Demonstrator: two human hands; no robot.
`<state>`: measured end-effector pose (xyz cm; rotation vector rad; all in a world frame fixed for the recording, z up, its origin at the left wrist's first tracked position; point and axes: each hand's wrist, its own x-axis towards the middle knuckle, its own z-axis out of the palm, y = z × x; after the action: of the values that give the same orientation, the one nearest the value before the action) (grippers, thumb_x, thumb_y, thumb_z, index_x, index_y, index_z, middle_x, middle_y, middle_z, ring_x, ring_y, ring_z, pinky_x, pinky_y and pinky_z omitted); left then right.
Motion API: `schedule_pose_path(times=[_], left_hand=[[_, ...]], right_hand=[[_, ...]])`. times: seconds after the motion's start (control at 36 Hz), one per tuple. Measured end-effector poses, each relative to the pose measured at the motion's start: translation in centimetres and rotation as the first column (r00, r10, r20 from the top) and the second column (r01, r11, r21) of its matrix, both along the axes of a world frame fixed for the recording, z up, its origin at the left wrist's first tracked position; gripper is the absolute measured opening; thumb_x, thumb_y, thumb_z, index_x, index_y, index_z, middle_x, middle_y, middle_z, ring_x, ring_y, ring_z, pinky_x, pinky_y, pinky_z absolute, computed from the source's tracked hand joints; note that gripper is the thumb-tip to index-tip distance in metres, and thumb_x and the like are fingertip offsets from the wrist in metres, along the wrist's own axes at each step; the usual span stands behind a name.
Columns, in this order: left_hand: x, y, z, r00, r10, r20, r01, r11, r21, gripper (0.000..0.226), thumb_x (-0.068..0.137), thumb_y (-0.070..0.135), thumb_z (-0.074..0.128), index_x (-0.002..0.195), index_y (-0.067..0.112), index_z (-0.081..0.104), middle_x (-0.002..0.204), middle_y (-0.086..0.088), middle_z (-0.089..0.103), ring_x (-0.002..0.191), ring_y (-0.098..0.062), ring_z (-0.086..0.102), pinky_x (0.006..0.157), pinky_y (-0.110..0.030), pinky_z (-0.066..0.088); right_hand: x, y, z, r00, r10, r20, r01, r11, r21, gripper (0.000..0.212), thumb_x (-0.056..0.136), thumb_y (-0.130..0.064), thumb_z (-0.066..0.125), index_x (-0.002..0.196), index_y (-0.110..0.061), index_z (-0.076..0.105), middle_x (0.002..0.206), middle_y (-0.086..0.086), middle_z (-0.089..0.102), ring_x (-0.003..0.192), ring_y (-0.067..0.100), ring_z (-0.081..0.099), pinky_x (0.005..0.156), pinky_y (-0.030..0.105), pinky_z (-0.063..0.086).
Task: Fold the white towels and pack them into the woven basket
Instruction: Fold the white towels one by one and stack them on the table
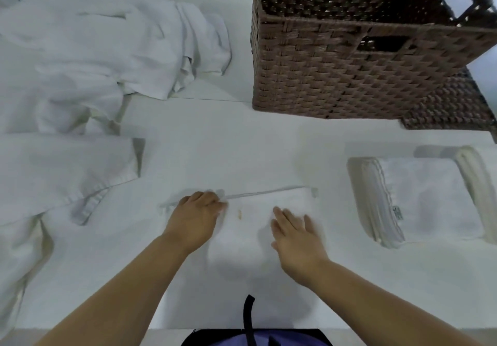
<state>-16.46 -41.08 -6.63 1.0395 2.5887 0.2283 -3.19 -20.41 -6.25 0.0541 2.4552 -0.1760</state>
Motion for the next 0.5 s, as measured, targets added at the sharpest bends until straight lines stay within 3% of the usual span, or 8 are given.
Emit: schedule_pose_path(times=[0.11,0.22,0.28,0.39,0.5], left_hand=[[-0.3,0.2,0.6,0.998,0.053,-0.018,-0.054,0.996,-0.074,0.032,0.098,0.033,0.037,0.118,0.028,0.062,0.116,0.006,0.055,0.102,-0.017,0.054,0.083,-0.027,0.043],[-0.3,0.7,1.1,0.990,0.114,0.079,-0.104,0.986,-0.130,0.029,0.097,0.034,0.040,0.100,0.020,0.065,0.099,0.005,0.056,0.087,-0.017,0.058,0.070,-0.025,0.041],[-0.1,1.3,1.1,0.983,0.125,0.133,-0.105,0.983,-0.149,0.030,0.096,0.037,0.041,0.082,0.019,0.060,0.092,0.004,0.057,0.080,-0.016,0.057,0.064,-0.025,0.041],[0.5,2.7,1.1,0.945,0.250,0.212,-0.212,0.960,-0.185,0.047,0.092,0.059,0.038,0.058,0.027,0.041,0.066,0.011,0.049,0.061,-0.009,0.050,0.053,-0.026,0.038],[0.7,3.2,0.6,0.888,0.404,0.220,-0.393,0.915,-0.096,0.035,0.090,0.056,0.044,0.080,0.023,0.047,0.082,0.008,0.050,0.078,-0.016,0.057,0.060,-0.027,0.040]], right_hand=[[-2.8,1.1,-0.3,0.994,0.007,-0.113,0.001,0.997,0.073,0.064,0.096,-0.005,0.031,0.152,-0.017,0.003,0.157,-0.003,-0.022,0.142,0.031,-0.024,0.112,0.052,-0.014],[-6.4,2.5,-0.2,0.990,-0.037,-0.136,0.057,0.987,0.147,0.073,0.092,-0.005,0.031,0.148,-0.044,0.004,0.157,0.002,-0.023,0.140,0.038,-0.026,0.111,0.055,-0.014],[-7.3,3.1,0.0,0.983,-0.057,-0.173,0.085,0.984,0.157,0.075,0.092,-0.005,0.035,0.146,-0.048,0.006,0.157,0.005,-0.022,0.141,0.037,-0.024,0.112,0.053,-0.013],[-6.6,3.7,0.7,0.934,-0.160,-0.319,0.201,0.975,0.097,0.052,0.098,-0.025,0.043,0.146,-0.033,0.023,0.158,0.007,-0.003,0.143,0.032,-0.002,0.116,0.044,0.007],[-3.7,3.2,1.4,0.856,-0.355,-0.375,0.373,0.927,-0.027,0.062,0.093,-0.042,0.050,0.145,-0.018,0.025,0.150,0.007,0.019,0.133,0.028,0.022,0.106,0.037,0.031]])
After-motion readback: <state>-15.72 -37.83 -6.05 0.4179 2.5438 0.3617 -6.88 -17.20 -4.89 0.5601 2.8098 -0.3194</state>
